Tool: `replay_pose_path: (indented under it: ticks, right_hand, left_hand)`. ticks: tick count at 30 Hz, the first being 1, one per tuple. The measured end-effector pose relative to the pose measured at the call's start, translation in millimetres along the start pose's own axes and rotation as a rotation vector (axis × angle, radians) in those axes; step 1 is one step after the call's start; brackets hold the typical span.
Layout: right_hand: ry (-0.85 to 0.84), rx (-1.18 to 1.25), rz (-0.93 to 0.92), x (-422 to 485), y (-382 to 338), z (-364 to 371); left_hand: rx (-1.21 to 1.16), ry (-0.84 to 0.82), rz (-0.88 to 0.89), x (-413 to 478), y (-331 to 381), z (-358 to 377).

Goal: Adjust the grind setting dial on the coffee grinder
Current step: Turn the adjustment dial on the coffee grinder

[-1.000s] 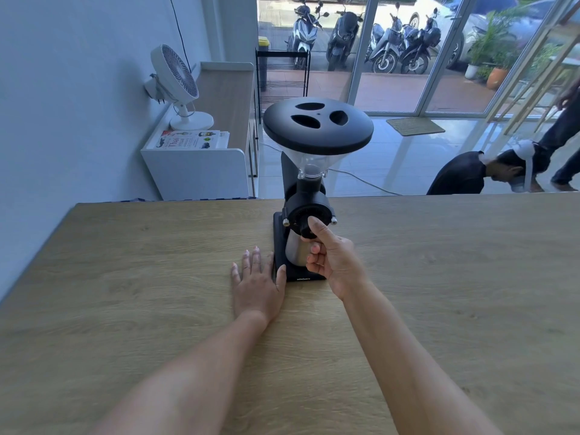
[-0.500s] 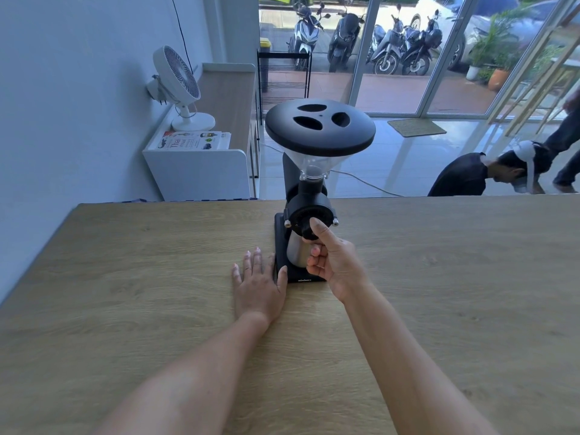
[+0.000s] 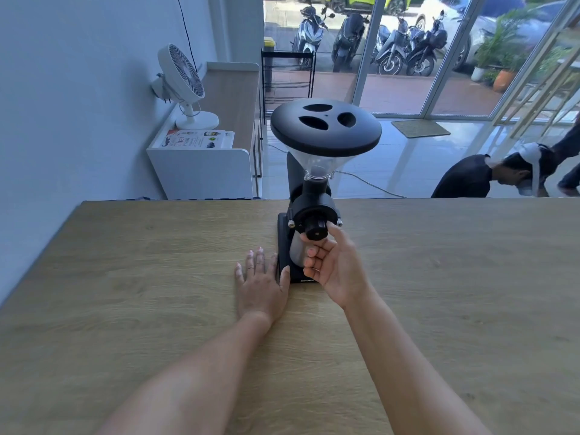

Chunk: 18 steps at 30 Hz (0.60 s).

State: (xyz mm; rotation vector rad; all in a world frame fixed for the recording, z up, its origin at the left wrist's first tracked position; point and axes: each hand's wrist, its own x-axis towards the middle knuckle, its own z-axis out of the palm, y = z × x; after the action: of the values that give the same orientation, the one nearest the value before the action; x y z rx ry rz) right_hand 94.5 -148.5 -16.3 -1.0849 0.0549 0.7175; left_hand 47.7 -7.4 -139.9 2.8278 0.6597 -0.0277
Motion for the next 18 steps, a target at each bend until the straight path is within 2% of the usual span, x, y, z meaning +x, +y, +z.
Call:
replay_pose_path:
  ticks: [18]
  right_hand:
    - [-0.001, 0.096, -0.028, 4.4, 3.6, -1.6]
  left_hand:
    - [0.007, 0.002, 0.007, -0.9, 0.6, -0.8]
